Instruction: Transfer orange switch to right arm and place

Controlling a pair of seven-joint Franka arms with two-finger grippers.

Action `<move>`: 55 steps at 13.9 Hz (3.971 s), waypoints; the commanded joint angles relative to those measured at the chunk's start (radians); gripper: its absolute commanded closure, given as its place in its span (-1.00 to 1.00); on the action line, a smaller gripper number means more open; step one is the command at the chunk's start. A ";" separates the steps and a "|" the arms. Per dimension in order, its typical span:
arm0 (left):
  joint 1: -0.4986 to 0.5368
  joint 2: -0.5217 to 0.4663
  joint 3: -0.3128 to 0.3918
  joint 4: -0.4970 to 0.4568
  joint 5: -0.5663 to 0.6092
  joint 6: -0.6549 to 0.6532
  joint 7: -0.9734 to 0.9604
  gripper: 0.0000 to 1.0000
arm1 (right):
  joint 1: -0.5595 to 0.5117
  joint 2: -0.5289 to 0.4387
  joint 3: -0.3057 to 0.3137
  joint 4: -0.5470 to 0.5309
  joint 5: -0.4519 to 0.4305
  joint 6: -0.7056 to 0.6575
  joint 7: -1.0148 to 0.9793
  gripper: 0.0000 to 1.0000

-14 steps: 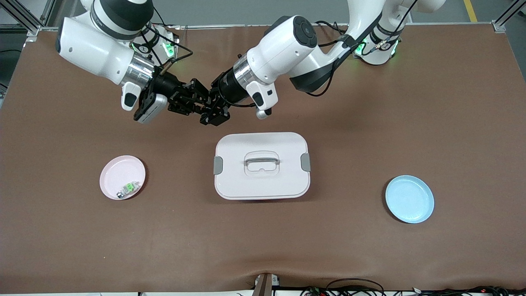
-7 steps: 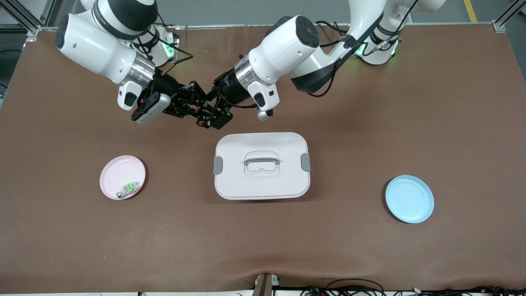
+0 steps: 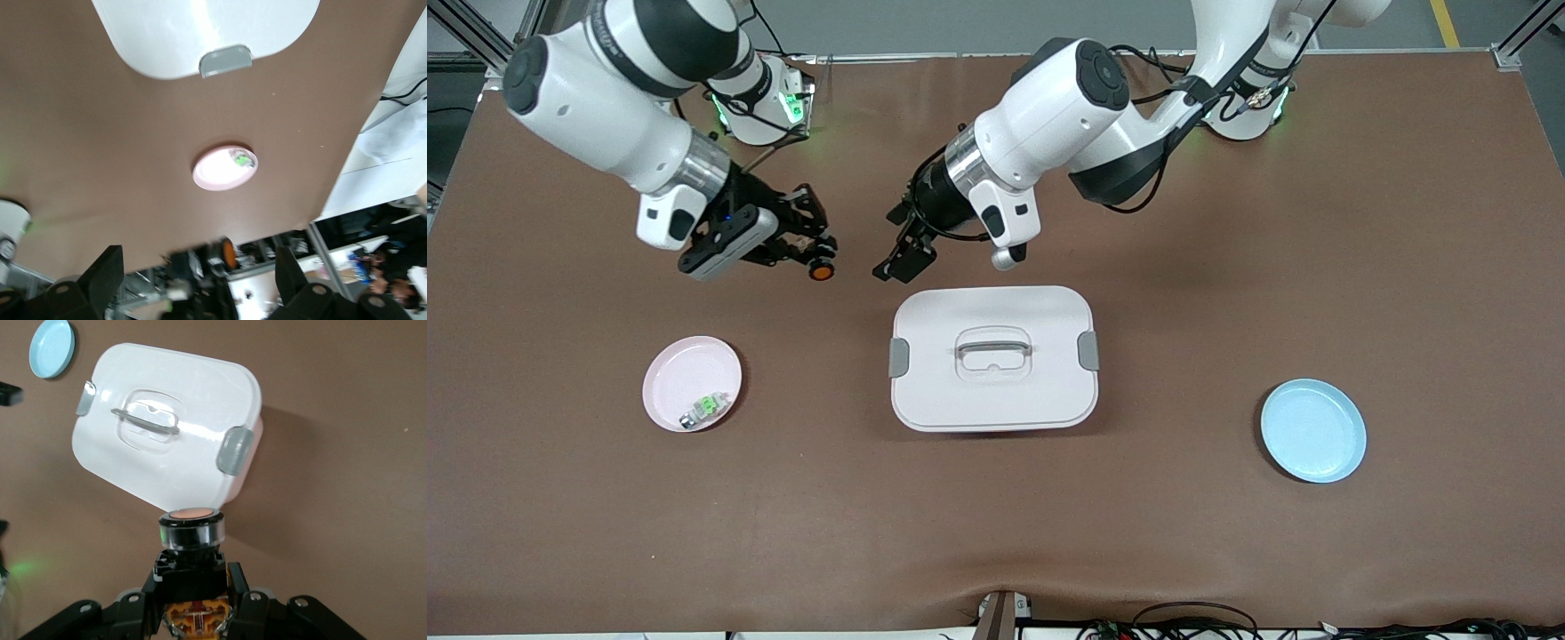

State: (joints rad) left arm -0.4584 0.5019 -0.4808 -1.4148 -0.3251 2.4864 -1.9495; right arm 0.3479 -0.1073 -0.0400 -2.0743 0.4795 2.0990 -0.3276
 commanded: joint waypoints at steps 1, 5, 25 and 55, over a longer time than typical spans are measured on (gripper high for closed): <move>0.044 -0.048 -0.007 -0.032 0.008 -0.114 0.107 -1.00 | -0.099 0.004 0.008 0.019 -0.025 -0.074 -0.152 1.00; 0.150 -0.081 -0.041 -0.026 -0.003 -0.341 0.314 -1.00 | -0.213 0.035 0.008 0.019 -0.197 -0.083 -0.460 1.00; 0.727 -0.111 -0.177 0.062 0.205 -1.101 1.150 -1.00 | -0.468 0.437 0.012 -0.116 -0.406 0.521 -1.222 1.00; 0.458 -0.419 0.561 -0.113 0.264 -1.101 1.815 -1.00 | -0.466 0.555 0.037 -0.119 -0.332 0.576 -1.311 -1.00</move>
State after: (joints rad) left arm 0.0162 0.1812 0.0567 -1.4228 -0.0417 1.3705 -0.1557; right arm -0.0965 0.4572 -0.0210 -2.1983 0.1201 2.7026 -1.6320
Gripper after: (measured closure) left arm 0.000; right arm 0.511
